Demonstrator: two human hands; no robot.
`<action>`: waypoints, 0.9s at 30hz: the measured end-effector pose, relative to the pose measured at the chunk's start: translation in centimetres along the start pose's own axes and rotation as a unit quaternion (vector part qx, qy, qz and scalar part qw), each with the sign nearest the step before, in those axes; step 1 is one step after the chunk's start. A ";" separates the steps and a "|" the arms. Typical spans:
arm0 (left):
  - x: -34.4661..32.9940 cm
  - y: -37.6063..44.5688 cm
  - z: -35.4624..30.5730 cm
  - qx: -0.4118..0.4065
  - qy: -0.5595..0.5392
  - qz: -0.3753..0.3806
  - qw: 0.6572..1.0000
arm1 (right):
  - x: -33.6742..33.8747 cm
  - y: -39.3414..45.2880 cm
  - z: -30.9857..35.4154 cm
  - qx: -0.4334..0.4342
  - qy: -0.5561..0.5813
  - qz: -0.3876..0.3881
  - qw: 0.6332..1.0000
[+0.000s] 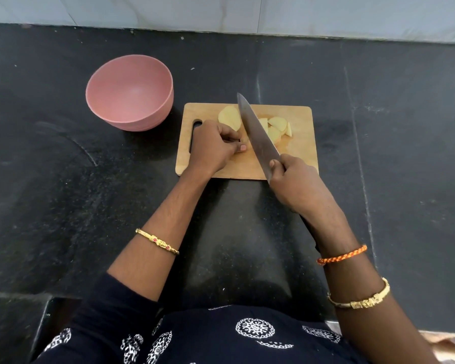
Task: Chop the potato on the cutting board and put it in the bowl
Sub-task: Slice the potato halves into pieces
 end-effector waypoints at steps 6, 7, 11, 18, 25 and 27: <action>0.1 0.0 -0.2 -0.004 0.019 0.000 1.000 | -0.7 0.4 0.0 -0.006 -0.016 0.000 1.000; 0.2 0.0 -0.2 -0.005 0.024 0.005 1.000 | -0.8 0.4 0.1 -0.009 -0.020 -0.002 1.000; 0.0 0.0 -0.2 -0.007 0.032 0.000 0.999 | -1.7 0.1 0.2 -0.029 -0.036 0.007 0.999; -0.1 -0.2 0.0 -0.005 0.010 -0.010 1.000 | -1.1 -2.2 -0.6 -0.029 -0.041 0.007 0.999; -0.2 -0.3 0.0 -0.001 0.011 -0.013 1.000 | -0.5 -0.5 0.4 0.007 0.011 -0.041 0.999; -0.2 -0.2 0.0 0.001 0.013 -0.013 1.000 | -0.8 -0.1 0.4 0.003 0.005 -0.037 0.999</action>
Point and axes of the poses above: each hand's wrist, its own y-axis towards the middle knuckle, its own x-axis out of the back of the hand, z = x × y, the point moved 1 cm from there along y, towards the middle knuckle, and after that the axes turned 15 degrees about x, right-handed, at the moved point
